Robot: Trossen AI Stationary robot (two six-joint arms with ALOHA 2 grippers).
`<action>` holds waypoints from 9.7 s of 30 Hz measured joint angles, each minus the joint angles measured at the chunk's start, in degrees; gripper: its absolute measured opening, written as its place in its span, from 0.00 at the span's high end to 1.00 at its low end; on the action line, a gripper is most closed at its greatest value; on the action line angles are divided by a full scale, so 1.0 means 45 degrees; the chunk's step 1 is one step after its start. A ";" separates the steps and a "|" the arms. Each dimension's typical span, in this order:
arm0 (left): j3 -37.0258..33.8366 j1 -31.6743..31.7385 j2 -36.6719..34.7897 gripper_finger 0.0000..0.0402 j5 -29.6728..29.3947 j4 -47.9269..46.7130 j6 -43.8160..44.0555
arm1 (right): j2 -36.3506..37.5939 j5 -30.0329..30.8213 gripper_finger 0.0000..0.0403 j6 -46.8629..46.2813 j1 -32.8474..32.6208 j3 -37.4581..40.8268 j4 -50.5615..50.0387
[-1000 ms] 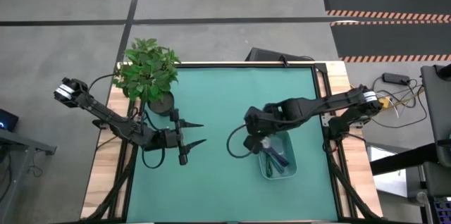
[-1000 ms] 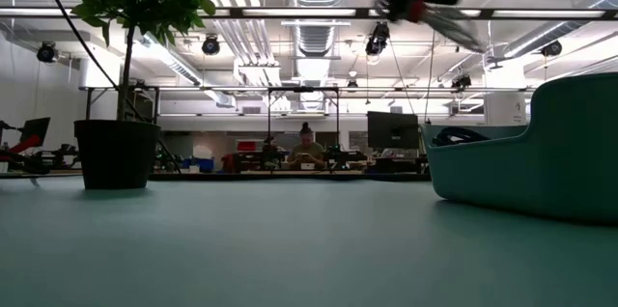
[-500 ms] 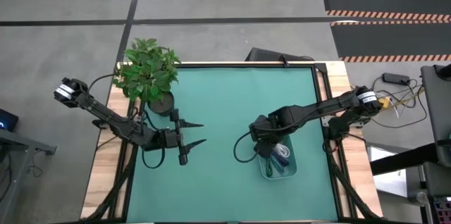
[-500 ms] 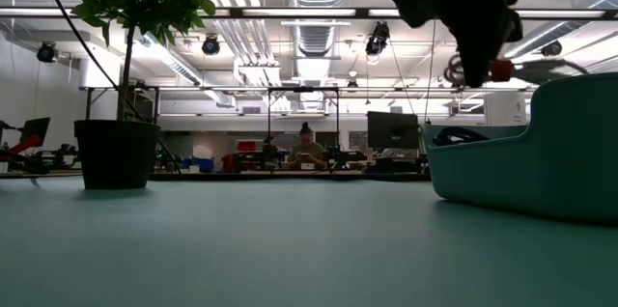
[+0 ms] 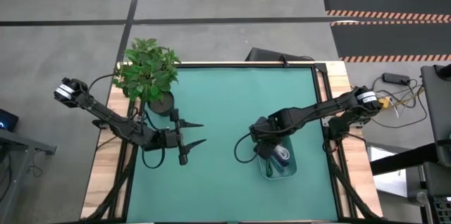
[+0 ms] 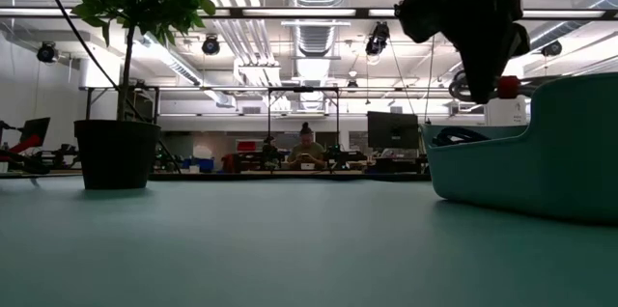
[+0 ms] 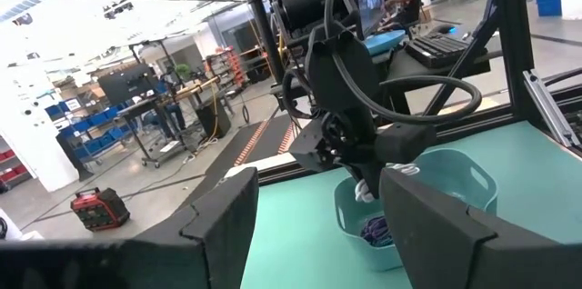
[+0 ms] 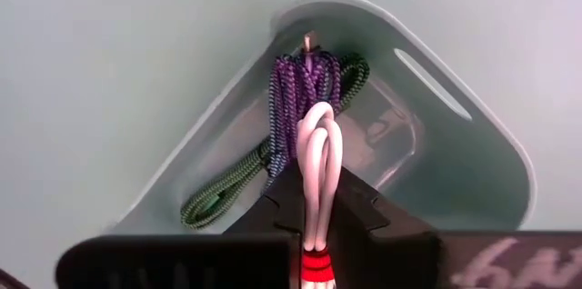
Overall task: Pick and place USB-C Cables
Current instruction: Put the white charger cable into the blue bin, then adjust the violet charger cable into the blue bin, then return to Home Position
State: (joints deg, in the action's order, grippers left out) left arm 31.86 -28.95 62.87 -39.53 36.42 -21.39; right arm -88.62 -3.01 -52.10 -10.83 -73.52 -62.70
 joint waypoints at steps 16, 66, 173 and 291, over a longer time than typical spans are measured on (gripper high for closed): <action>0.0000 0.0000 0.0000 0.47 -0.0009 0.0000 0.0000 | 0.0000 0.0039 0.74 -0.0201 0.0000 0.0176 0.0108; -0.0004 0.0000 -0.0001 0.47 -0.0010 0.0024 0.0049 | 0.0387 0.1243 0.92 0.2176 -0.0593 0.2431 0.3573; -0.6612 0.1735 -1.2324 0.98 0.3905 -0.7628 0.5014 | 0.7582 0.3008 0.92 1.3399 -0.0500 0.8428 1.6666; -0.6664 0.2692 -1.1390 0.98 0.4935 -0.7864 0.5654 | 1.9244 -0.1661 0.92 1.0910 0.2691 1.6185 1.7516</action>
State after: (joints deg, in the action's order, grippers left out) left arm 1.87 -16.84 11.62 -17.32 1.04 4.05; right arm -2.02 -10.48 -3.00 1.28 -0.69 16.12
